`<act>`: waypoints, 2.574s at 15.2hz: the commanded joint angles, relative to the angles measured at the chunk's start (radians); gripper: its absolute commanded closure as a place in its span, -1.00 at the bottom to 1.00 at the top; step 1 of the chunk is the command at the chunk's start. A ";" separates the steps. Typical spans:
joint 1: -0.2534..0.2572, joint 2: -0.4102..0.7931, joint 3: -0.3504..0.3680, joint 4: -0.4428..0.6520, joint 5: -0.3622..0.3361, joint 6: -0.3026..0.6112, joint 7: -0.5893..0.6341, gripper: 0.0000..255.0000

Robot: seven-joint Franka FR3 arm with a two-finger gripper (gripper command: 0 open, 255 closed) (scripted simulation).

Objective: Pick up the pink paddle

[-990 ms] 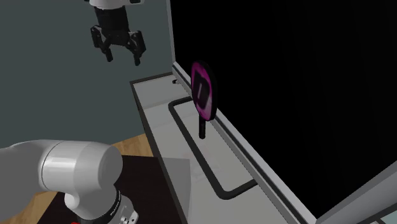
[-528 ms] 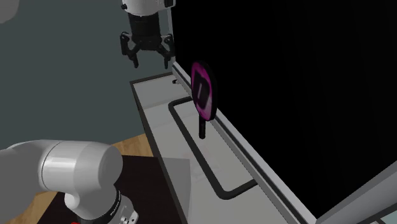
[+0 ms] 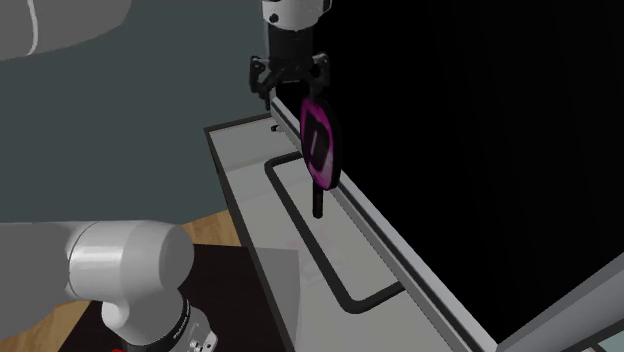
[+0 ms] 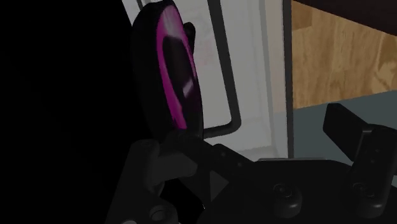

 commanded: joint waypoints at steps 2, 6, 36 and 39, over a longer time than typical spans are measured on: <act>0.050 0.062 -0.108 0.075 -0.007 0.022 -0.160 -1.00; 0.122 0.140 -0.231 0.153 0.010 0.056 -0.316 -1.00; 0.201 0.106 -0.260 0.218 -0.027 -0.013 -0.274 1.00; 0.225 0.104 -0.262 0.264 -0.031 -0.054 -0.264 1.00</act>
